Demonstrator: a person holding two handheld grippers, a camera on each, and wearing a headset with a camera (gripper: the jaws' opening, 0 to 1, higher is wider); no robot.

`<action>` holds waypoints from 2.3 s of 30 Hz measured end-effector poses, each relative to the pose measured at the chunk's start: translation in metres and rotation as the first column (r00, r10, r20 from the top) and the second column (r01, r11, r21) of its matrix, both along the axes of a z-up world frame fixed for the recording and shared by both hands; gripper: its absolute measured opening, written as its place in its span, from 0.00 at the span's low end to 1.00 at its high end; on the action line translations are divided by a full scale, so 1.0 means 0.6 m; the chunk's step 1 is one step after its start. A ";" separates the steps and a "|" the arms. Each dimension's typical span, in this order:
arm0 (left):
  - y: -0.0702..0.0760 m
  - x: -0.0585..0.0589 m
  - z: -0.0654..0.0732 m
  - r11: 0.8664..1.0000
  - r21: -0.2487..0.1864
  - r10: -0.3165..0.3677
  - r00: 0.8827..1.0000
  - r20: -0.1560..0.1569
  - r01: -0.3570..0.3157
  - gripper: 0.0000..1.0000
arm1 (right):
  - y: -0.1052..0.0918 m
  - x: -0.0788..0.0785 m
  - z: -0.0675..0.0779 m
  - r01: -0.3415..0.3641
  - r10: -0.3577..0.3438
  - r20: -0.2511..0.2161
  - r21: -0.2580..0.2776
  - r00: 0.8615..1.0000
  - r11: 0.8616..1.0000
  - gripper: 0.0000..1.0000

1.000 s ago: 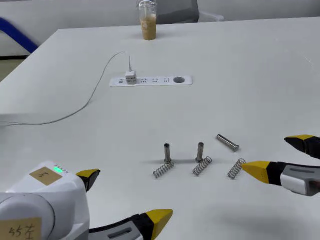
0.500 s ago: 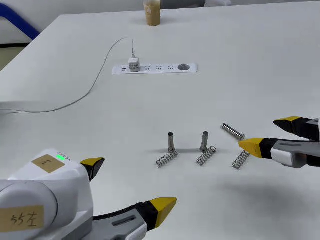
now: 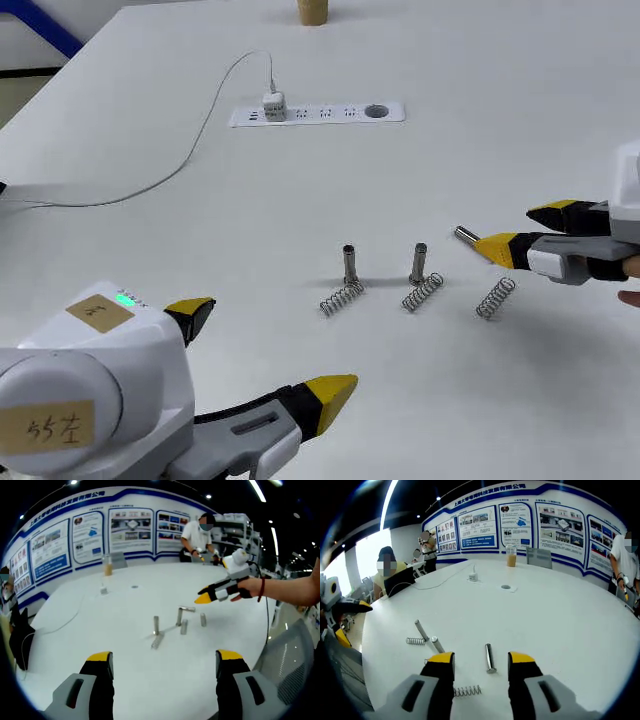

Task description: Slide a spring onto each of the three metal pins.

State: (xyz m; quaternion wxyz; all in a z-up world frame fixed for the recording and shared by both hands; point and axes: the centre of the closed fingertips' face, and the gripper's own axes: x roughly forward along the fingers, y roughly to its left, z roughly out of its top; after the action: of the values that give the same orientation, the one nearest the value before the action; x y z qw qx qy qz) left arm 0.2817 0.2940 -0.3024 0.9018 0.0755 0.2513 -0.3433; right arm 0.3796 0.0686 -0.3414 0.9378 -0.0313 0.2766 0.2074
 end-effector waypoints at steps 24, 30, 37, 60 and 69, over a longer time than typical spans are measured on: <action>-0.005 0.001 -0.015 1.000 -0.001 0.006 1.000 -0.018 -0.006 0.82 | 0.012 0.062 -0.079 -0.013 0.012 -0.062 -0.022 0.998 1.000 0.24; -0.002 0.003 -0.015 1.000 -0.003 0.008 1.000 -0.023 -0.008 0.82 | 0.018 0.076 -0.087 0.000 0.000 -0.067 -0.002 0.998 1.000 0.20; 0.002 0.006 -0.016 1.000 -0.005 0.012 1.000 -0.026 -0.012 0.81 | 0.024 0.082 -0.096 0.001 -0.001 -0.078 -0.001 0.997 1.000 0.16; 0.003 0.009 -0.006 0.998 -0.053 0.027 0.999 -0.032 -0.028 0.80 | 0.023 0.074 -0.064 -0.005 0.004 -0.055 -0.016 0.998 1.000 0.08; 0.006 0.009 0.001 0.998 -0.054 0.027 1.000 -0.016 -0.027 0.79 | 0.018 0.049 -0.046 -0.005 0.002 -0.041 -0.054 0.999 0.999 0.08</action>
State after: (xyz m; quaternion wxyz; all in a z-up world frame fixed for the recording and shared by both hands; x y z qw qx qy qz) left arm 0.2872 0.2974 -0.3017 0.9062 0.0450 0.2495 -0.3384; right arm 0.4093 0.0796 -0.3688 0.9304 -0.0529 0.3012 0.2021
